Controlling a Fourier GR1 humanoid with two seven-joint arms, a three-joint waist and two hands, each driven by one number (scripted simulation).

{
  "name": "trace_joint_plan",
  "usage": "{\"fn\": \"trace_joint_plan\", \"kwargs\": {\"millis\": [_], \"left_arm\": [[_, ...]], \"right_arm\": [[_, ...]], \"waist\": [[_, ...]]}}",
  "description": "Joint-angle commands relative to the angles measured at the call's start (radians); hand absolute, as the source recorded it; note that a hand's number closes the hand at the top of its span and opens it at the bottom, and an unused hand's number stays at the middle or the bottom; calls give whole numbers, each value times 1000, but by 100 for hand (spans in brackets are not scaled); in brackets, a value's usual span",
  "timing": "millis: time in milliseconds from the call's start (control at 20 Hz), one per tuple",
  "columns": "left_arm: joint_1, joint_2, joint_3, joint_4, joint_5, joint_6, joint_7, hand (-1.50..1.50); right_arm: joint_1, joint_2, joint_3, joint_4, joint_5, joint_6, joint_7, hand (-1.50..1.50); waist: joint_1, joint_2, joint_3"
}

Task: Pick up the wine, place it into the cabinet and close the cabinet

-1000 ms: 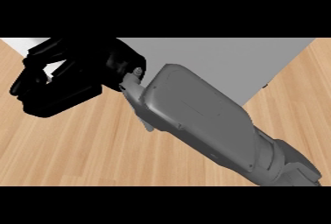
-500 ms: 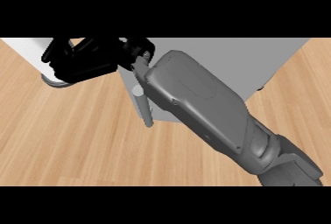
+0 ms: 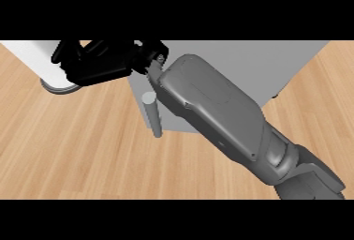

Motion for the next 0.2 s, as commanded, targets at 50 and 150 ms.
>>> {"fn": "trace_joint_plan", "kwargs": {"millis": [50, 150], "left_arm": [[-17, -12, -33, -27, 9, 14, 17, -150], [-30, -14, -52, -38, 10, 32, 30, -150]], "right_arm": [[67, -161, -82, 133, 14, -26, -58, 150], [52, -156, -79, 135, 1, -35, -52, 150]], "waist": [[-68, 61, 46], [-83, 59, 47]]}}
